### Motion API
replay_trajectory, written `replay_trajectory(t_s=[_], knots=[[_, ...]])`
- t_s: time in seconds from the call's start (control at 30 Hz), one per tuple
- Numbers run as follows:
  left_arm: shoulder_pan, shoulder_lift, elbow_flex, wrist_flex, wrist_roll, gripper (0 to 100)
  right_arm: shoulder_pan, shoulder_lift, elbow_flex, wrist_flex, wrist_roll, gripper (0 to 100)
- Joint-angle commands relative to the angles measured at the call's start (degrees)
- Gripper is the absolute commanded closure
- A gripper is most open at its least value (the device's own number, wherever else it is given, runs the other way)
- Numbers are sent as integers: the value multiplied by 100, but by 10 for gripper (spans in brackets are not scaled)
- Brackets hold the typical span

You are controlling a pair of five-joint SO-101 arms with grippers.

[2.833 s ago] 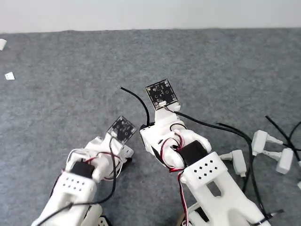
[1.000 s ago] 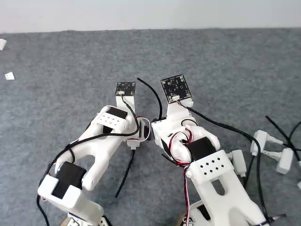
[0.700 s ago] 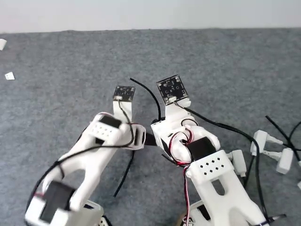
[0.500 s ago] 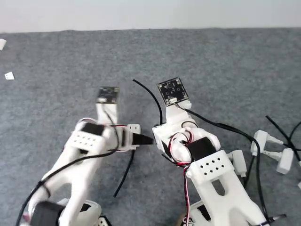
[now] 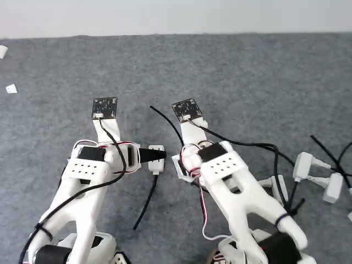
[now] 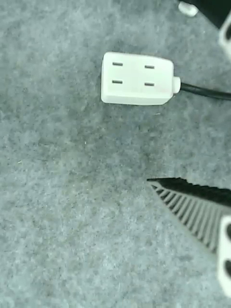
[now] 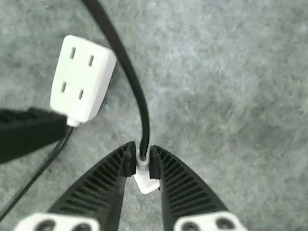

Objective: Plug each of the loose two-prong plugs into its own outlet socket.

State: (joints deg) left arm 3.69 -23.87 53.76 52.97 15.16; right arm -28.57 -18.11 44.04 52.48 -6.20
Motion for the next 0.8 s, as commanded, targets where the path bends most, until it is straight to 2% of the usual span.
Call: replay_trajectory(t_s=[0.0, 0.13, 0.2, 0.47, 0.6, 0.77], knots=[[-44, -70, -66, -202, -79, 501, 110, 84, -448, -127, -44, 979], [-44, -62, -48, -273, -88, 501, 110, 198, -492, -119, -35, 840], [-44, -62, -40, -273, -97, 501, 119, 163, -519, -127, 114, 811], [-53, -62, -40, -290, -105, 501, -4, -224, -325, -110, 202, 956], [-53, -62, -40, -290, -105, 500, -4, 31, -316, -215, 202, 934], [-35, -62, 13, -299, -105, 500, -13, 1156, -862, -207, 229, 935]])
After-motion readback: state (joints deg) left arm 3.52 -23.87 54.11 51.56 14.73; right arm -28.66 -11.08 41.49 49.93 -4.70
